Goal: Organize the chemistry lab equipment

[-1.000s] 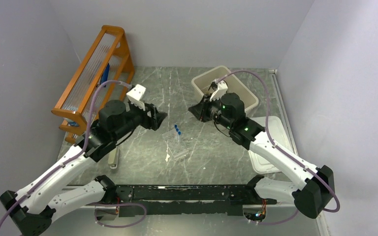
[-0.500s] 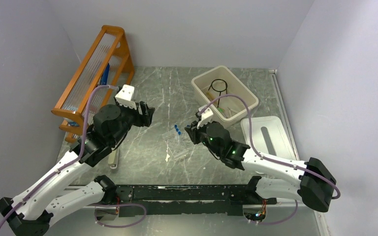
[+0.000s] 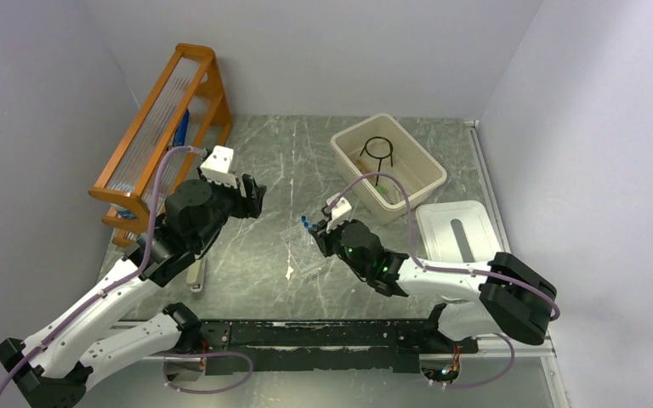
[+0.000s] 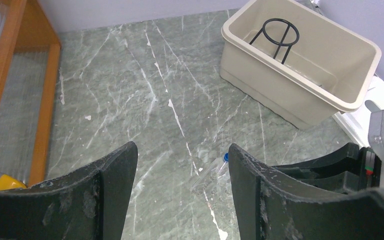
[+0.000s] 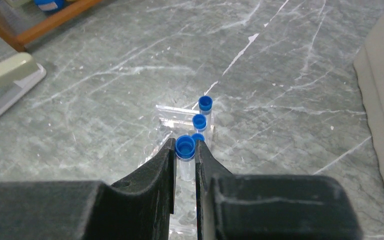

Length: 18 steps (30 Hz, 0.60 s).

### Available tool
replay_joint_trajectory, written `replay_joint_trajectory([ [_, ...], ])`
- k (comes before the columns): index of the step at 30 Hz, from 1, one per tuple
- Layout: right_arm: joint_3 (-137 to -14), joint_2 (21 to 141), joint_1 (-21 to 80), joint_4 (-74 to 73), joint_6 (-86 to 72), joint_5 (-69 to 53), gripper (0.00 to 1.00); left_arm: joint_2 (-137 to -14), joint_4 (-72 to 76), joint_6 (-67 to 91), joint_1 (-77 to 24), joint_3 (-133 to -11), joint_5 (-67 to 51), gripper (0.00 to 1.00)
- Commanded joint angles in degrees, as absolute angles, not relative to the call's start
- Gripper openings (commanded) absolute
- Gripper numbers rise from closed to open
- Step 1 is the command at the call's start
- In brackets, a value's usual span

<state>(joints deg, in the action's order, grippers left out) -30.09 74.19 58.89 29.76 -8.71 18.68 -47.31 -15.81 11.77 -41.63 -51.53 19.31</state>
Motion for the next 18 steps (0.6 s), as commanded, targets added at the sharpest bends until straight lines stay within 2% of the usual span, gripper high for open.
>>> replay_joint_trajectory([
  [1,-27.9,75.9,59.9,36.4,-5.8,19.5,0.09,-46.9,-15.4,11.9,-41.8,-51.1,20.5,0.71],
  [18,-23.0,81.8,60.7,48.8,-2.5,22.1,0.11,-46.8,-15.3,12.6,-41.8,-50.8,20.8,0.71],
])
